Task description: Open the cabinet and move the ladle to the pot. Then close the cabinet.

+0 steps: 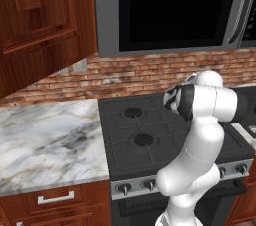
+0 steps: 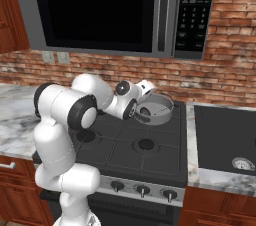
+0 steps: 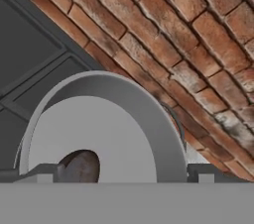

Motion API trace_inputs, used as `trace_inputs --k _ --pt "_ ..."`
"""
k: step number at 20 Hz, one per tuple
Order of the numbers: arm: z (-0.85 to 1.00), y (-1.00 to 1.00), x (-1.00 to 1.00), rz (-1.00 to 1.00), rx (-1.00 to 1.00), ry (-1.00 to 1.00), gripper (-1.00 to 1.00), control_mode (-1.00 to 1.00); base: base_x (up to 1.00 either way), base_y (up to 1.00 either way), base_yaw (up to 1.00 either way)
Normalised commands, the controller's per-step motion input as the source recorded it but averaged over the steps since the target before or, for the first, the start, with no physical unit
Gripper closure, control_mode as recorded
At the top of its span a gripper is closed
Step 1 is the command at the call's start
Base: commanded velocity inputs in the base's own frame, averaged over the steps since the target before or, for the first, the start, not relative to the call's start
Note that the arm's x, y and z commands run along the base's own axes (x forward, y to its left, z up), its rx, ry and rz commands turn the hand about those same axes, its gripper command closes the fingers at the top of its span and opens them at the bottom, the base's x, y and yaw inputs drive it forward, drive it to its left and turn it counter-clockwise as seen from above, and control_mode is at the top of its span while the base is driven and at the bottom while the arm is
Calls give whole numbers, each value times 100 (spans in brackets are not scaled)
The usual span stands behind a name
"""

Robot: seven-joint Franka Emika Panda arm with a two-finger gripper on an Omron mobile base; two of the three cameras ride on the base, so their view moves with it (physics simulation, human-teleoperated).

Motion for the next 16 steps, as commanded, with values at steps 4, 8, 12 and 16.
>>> trace_inputs --k 4,8,12,16 --pt "0 0 -15 -1 0 -10 -100 -100 0 0 0" --pt "-11 0 -53 0 0 -12 -100 -100 0 0 0" --pt "-9 0 -54 -3 0 -10 -100 -100 0 0 0" --pt "8 0 -46 -6 1 -1 -100 -100 0 0 0"
